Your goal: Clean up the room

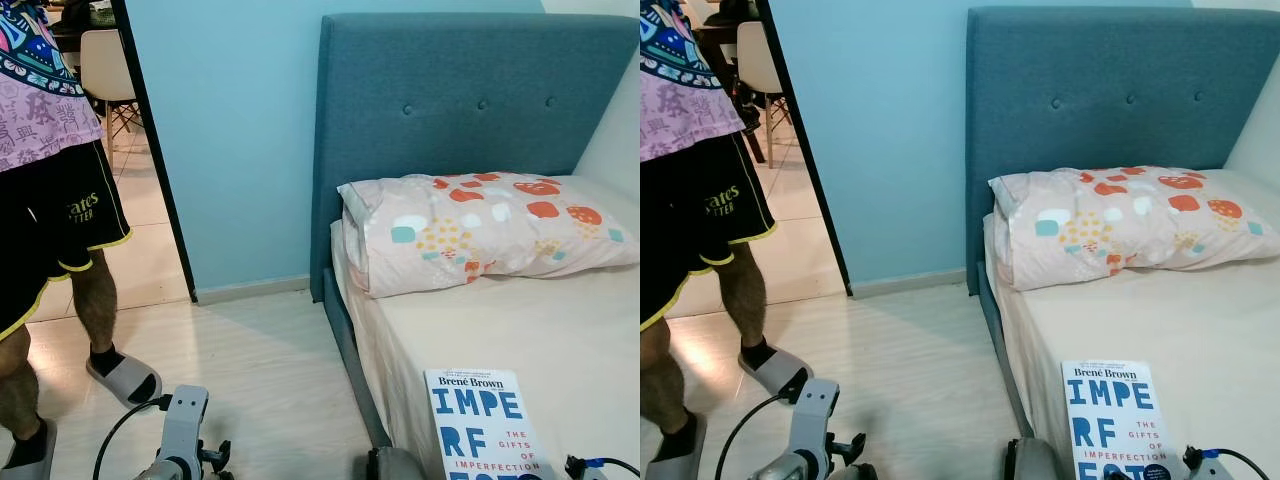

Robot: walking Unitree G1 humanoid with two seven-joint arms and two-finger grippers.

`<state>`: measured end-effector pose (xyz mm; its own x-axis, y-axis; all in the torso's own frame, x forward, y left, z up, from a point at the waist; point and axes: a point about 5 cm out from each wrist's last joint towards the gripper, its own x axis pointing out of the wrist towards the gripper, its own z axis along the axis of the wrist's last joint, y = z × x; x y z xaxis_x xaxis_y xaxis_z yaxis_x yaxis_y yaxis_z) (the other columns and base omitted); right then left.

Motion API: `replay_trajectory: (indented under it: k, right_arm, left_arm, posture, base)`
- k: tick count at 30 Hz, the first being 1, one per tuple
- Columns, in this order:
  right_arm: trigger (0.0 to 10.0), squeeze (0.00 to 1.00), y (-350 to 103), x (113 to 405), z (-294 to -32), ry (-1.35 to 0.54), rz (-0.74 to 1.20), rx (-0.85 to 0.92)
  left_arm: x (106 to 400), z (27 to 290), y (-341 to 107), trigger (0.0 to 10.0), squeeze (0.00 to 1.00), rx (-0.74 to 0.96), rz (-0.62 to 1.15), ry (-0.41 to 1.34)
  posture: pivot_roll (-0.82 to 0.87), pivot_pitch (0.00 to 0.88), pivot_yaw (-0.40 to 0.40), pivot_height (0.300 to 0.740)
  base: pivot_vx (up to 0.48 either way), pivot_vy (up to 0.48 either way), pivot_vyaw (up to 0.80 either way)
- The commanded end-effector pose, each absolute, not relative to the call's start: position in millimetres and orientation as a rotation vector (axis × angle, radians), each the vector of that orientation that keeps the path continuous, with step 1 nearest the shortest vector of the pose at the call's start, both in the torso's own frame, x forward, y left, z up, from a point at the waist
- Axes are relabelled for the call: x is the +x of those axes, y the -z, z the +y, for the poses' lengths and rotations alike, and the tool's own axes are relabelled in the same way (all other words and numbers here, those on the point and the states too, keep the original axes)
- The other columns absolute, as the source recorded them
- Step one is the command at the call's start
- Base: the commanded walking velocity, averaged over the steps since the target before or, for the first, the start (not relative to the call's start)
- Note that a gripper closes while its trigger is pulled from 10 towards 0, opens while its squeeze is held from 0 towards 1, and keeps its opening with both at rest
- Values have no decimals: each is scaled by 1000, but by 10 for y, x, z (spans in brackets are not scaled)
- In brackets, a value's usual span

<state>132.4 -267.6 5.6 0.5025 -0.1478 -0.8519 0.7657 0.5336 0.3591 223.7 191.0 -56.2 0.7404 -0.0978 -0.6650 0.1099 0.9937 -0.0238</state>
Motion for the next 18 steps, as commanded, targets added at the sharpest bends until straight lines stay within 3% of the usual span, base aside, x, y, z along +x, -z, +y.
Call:
replay_trajectory:
  k: [1,11,18]
  right_arm:
    - [10000,0,6,1304,-2755,700,817,847]
    - [10000,0,71,1444,-2852,714,553,1060]
    - [10000,0,204,1417,-2795,718,606,1113]
  left_arm:
    - [2207,1952,573,10000,0,35,736,114]
    - [2227,1952,559,10000,0,45,728,122]
    - [2234,1955,553,10000,0,51,724,126]
  posture:
    - [-142,25,-24,561]
    - [-129,22,-17,561]
    - [-118,27,-15,561]
  base:
    - [0,0,0]
    - [0,0,0]
    - [0,0,0]
